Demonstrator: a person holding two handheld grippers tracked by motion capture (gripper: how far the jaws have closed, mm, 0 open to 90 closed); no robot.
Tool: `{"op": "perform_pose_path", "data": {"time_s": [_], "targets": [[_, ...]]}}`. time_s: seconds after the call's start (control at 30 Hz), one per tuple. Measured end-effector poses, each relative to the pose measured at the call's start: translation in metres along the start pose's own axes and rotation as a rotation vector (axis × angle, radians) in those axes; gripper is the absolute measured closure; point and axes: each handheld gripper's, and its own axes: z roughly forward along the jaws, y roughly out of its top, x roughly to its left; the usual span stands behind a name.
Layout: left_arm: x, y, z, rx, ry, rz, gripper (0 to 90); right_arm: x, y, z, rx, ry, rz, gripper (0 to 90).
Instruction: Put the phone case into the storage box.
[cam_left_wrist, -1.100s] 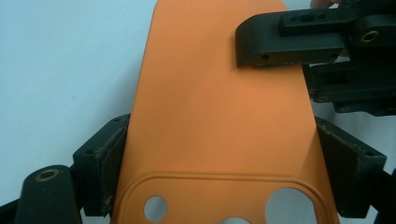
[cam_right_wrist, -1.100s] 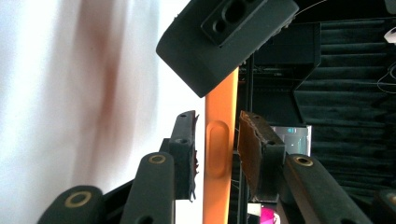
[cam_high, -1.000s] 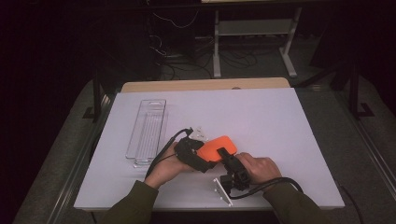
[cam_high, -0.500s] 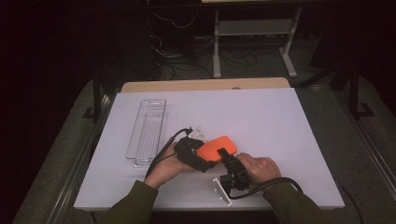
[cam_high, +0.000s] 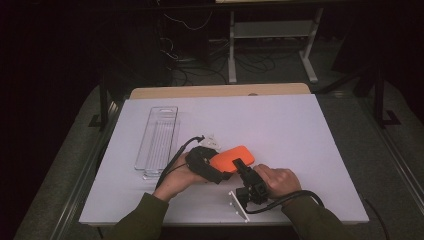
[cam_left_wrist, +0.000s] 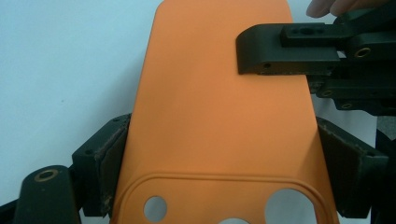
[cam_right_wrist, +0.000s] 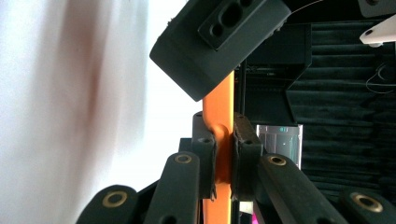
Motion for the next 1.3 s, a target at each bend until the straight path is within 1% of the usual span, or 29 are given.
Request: {"op": "perform_pose_path", "data": {"time_s": [0.13, 0.27, 0.3, 0.6, 0.67, 0.7, 0.77, 0.8, 0.83, 0.93, 1.03, 1.07, 1.1, 1.13, 1.23, 1.27, 1.3], "targets": [[0.001, 0.0, 0.0, -0.015, -0.008, -0.011, 14.5, -0.001, 0.0, 0.0, -0.004, -0.001, 0.002, 81.2], [0.001, 0.0, -0.001, -0.03, -0.012, -0.015, 14.3, -0.001, -0.001, 0.0, -0.008, -0.015, 0.004, 81.1], [0.001, 0.0, -0.001, -0.027, -0.013, -0.015, 14.2, -0.002, -0.001, 0.0, -0.007, -0.016, 0.0, 81.1], [0.002, -0.001, -0.001, -0.046, -0.025, -0.024, 13.9, -0.001, -0.001, 0.0, -0.008, -0.014, 0.014, 81.1], [0.001, -0.001, -0.002, -0.046, -0.025, -0.02, 13.7, -0.001, -0.001, 0.0, -0.008, -0.014, 0.012, 81.1], [0.001, -0.001, -0.001, -0.049, -0.026, -0.009, 13.7, -0.001, -0.001, 0.0, -0.009, -0.014, 0.011, 81.2], [0.0, -0.001, -0.002, -0.052, -0.032, -0.005, 13.6, -0.001, -0.001, 0.0, -0.01, -0.011, -0.003, 81.4], [-0.001, -0.001, -0.001, -0.055, -0.037, -0.008, 13.4, -0.001, -0.001, 0.0, -0.012, -0.008, 0.002, 81.4], [0.0, -0.001, -0.002, -0.056, -0.039, 0.003, 13.2, 0.0, 0.0, 0.0, -0.011, -0.007, 0.0, 81.3], [0.001, -0.001, -0.002, -0.057, -0.044, 0.013, 12.2, -0.001, -0.001, 0.0, -0.011, -0.007, -0.001, 81.3], [0.001, -0.001, -0.003, -0.069, -0.051, 0.009, 10.5, -0.001, -0.001, 0.0, -0.011, -0.005, 0.0, 81.3], [0.002, -0.001, -0.005, -0.052, -0.05, 0.03, 10.0, -0.001, -0.001, 0.0, -0.01, -0.003, 0.001, 81.2], [0.001, -0.001, -0.005, -0.065, -0.057, 0.017, 9.0, -0.001, -0.001, 0.0, -0.01, -0.003, 0.001, 81.2], [0.0, -0.001, -0.005, -0.063, -0.059, 0.018, 7.7, -0.001, -0.001, 0.0, -0.01, -0.002, 0.001, 81.2], [0.002, -0.001, -0.007, -0.072, -0.049, 0.03, 4.7, -0.001, -0.001, 0.001, -0.003, 0.003, 0.006, 81.1], [0.003, -0.001, -0.008, -0.079, -0.047, 0.032, 3.1, -0.002, -0.002, 0.001, -0.004, 0.0, -0.002, 81.1], [0.005, 0.0, -0.011, -0.072, -0.041, 0.042, 2.2, -0.002, -0.002, 0.001, 0.001, 0.003, 0.009, 81.1]]}}
